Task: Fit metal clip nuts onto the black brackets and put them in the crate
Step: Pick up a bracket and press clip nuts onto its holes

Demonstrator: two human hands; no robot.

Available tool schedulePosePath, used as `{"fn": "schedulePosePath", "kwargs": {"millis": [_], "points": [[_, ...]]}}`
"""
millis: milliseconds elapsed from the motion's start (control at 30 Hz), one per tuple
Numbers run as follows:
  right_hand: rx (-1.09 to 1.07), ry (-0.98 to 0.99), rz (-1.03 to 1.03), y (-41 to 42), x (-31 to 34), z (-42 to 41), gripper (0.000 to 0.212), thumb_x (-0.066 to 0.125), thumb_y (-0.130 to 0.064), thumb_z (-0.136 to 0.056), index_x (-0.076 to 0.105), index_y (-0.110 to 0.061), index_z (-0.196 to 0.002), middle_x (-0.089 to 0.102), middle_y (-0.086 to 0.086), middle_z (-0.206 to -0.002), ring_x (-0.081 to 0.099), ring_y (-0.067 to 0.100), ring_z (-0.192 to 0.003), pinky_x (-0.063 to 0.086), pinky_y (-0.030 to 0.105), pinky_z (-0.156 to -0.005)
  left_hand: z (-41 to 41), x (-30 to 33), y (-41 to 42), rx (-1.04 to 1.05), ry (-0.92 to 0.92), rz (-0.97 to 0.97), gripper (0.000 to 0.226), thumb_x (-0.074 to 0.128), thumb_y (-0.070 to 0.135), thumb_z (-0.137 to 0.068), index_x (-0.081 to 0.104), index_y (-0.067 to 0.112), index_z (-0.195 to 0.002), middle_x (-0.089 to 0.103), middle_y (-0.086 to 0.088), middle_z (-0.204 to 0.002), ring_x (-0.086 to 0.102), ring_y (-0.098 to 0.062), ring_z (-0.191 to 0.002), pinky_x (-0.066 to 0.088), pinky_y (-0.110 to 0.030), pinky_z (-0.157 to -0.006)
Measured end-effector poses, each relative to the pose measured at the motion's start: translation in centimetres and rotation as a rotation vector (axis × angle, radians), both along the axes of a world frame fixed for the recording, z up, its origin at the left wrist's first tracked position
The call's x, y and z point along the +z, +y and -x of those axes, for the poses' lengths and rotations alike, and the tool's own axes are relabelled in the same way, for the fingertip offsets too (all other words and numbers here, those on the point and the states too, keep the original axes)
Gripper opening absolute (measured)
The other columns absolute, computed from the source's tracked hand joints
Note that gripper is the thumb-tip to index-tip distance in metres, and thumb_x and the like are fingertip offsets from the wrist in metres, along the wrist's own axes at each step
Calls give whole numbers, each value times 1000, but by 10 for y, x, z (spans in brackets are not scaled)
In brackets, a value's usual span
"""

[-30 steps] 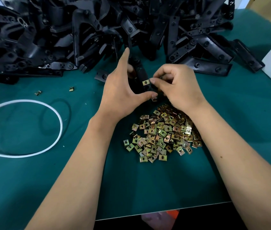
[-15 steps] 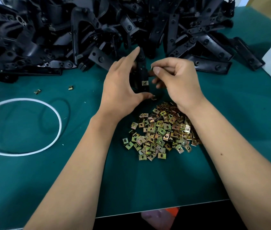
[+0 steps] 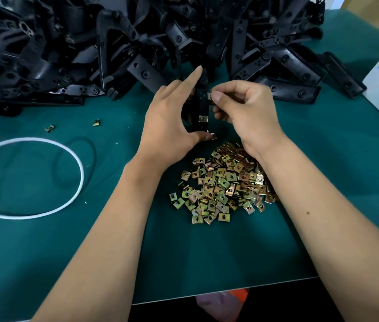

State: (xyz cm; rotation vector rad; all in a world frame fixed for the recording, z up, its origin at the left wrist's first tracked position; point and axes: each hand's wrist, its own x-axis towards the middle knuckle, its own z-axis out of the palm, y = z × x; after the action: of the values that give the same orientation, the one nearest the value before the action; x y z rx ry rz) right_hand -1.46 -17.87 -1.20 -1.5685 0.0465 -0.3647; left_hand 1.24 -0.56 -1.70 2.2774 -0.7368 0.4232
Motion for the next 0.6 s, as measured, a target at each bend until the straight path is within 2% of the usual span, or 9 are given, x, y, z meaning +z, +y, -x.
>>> {"fn": "schedulePosePath", "kwargs": {"millis": [167,367,600], "points": [[0,1,15,2,2,1,11,76,-6,-90,77,-16,-91,75,1,-78,68,15,-70,55,24,-65,0,0,-1,-4,-22,-30,117,96,40,-61,34,25,-159,53,14,-115,49,-14,-109,39,-21,-98],[-52,-14,-3,1,4,1,20,77,-6,-89,68,-10,-106,75,1,-76,68,17,-71,55,26,-66,0,0,-2,6,-21,-27,120,96,46,-58,35,21,-159,52,16,-112,49,-14,-106,41,-23,-96],[-45,-10,18,1,6,3,14,72,-1,-92,69,-3,-106,76,3,-79,72,15,-73,56,24,-68,1,1,-2,16,6,-8,120,96,46,-58,36,21,-159,55,14,-113,51,-16,-107,43,-27,-97]]}}
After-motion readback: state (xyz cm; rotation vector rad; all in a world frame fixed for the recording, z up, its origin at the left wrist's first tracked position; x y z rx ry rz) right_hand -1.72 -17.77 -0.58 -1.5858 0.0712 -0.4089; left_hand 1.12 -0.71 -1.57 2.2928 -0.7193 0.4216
